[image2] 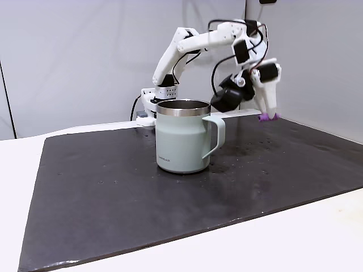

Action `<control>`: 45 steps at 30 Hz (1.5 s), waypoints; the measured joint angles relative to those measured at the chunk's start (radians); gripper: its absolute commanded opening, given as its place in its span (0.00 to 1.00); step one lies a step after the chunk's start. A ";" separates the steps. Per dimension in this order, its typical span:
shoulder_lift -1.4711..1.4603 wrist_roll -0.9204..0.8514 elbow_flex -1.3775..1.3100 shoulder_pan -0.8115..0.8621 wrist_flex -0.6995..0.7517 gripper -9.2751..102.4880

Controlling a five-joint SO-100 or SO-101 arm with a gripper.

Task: Grasp a pengrip and put it in the cup.

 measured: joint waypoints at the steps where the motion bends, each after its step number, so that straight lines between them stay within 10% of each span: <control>1: 0.026 0.000 -0.023 0.002 0.014 0.08; 36: 0.457 -0.104 0.077 0.515 0.268 0.09; 41: 0.457 -0.123 0.077 0.535 0.282 0.38; 45: 0.457 -0.123 0.077 0.534 0.305 0.39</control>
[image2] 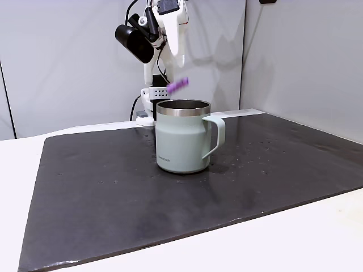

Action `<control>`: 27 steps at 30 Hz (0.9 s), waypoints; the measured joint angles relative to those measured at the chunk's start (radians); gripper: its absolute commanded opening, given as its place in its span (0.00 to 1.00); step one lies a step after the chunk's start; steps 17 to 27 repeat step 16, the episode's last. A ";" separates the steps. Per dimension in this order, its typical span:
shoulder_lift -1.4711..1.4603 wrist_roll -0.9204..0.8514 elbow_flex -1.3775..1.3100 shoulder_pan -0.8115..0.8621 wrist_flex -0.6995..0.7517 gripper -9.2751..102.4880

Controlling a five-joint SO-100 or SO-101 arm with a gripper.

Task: Grasp a pengrip and put it in the cup.

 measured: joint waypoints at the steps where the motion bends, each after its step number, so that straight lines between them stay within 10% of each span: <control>1: 0.000 0.000 0.000 0.003 0.000 0.39; 27: 0.000 -0.002 0.000 0.011 0.006 0.37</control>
